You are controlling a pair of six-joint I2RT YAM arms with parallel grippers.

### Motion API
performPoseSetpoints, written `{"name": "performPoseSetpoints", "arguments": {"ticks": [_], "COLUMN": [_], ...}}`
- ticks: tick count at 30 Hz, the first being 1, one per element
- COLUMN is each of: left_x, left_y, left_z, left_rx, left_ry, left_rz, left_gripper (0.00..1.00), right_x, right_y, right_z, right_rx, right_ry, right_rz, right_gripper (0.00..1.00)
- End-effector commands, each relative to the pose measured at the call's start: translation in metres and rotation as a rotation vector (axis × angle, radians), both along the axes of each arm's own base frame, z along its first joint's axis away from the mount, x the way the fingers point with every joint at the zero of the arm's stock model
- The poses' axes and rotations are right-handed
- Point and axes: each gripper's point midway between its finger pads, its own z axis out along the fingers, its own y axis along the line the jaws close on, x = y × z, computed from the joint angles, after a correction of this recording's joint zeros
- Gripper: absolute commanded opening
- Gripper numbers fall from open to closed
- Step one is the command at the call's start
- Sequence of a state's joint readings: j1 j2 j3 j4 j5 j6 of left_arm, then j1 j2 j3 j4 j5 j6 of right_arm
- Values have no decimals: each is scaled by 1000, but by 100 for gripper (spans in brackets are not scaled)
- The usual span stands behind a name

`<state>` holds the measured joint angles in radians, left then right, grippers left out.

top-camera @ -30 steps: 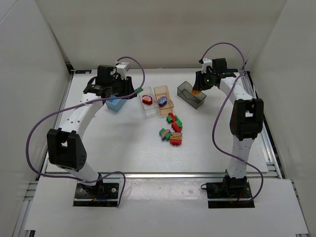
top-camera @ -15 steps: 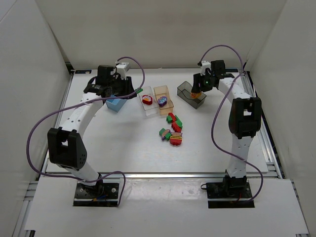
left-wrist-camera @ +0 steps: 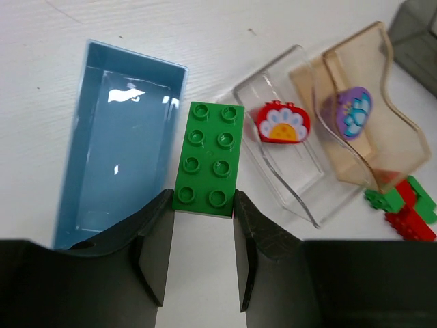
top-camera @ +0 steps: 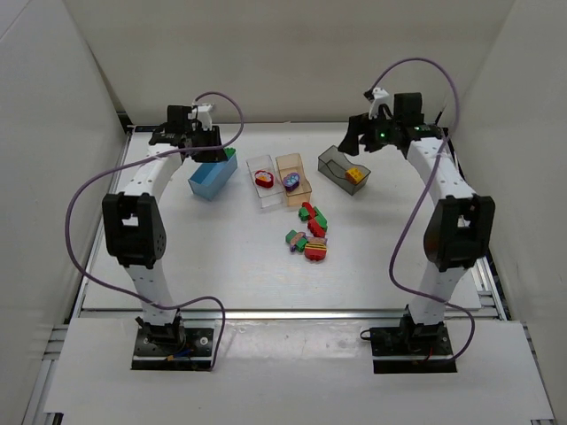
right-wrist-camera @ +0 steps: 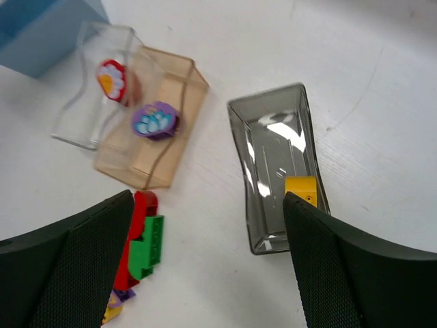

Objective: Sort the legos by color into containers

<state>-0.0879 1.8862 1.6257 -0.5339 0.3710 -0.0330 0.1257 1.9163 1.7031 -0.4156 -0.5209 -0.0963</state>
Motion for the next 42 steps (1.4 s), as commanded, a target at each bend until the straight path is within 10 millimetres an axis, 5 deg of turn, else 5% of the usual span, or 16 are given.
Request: {"name": "performPoseSetpoints", "arguments": {"ticks": [1,15,17,20,22,26,30,34,36,42], "left_x": [14,23,21,21,21,22,19,-12,-32,-77], "left_y": [10,49,51,54,53,41,27,-5,-12,-22], "left_z": [8,-34,-36,-38,-35,-12,35,96,106,102], "left_rx": [57,176,186,199,188,131,52,-94,-119,-57], "left_ry": [-19,63,69,73,64,5,-113,-211,-216,-231], "left_rz": [25,140,149,161,153,104,56,-89,-123,-165], "left_gripper": [11,18,27,56,66,95,94,92,92,92], "right_x": [-18,-31,-31,-30,-31,-44,-76,-126,-150,-177], "right_y": [5,-2,-1,0,4,12,30,54,65,72], "right_z": [56,55,54,52,52,41,23,-11,-30,-78], "right_rx": [60,62,64,68,73,57,65,-47,-94,-228], "right_ry": [-111,-96,-93,-84,-84,-75,-50,-25,-11,122], "right_rz": [37,39,41,49,73,172,353,586,689,699], "right_gripper": [92,93,93,93,93,92,87,77,73,72]}}
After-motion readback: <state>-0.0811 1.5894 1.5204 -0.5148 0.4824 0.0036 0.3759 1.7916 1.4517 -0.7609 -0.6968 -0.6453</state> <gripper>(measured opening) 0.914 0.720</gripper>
